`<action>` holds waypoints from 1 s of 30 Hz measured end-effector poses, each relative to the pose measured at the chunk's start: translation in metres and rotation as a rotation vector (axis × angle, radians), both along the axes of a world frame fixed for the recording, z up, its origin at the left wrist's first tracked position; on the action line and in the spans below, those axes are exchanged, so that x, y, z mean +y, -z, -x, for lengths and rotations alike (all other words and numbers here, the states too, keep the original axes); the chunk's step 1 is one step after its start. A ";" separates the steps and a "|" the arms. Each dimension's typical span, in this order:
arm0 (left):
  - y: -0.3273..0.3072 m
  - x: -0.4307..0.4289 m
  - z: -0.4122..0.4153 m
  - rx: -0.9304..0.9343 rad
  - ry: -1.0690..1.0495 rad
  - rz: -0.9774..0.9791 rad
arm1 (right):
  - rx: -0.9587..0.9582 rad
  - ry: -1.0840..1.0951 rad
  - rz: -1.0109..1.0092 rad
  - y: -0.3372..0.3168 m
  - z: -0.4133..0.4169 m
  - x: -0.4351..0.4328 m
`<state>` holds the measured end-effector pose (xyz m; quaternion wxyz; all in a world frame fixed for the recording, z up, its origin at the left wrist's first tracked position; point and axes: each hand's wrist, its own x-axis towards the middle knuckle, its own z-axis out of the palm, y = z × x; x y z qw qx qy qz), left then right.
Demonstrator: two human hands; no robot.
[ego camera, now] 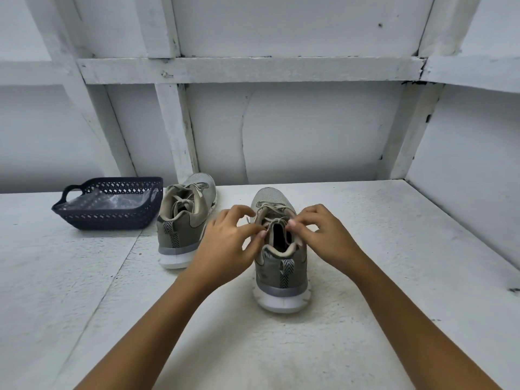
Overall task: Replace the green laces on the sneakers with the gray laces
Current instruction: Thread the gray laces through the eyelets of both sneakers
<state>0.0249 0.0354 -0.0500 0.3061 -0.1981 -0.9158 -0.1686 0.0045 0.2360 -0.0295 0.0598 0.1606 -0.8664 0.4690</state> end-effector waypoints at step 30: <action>0.042 -0.065 0.003 -0.194 -0.458 -0.910 | 0.228 0.230 0.212 0.059 -0.026 -0.080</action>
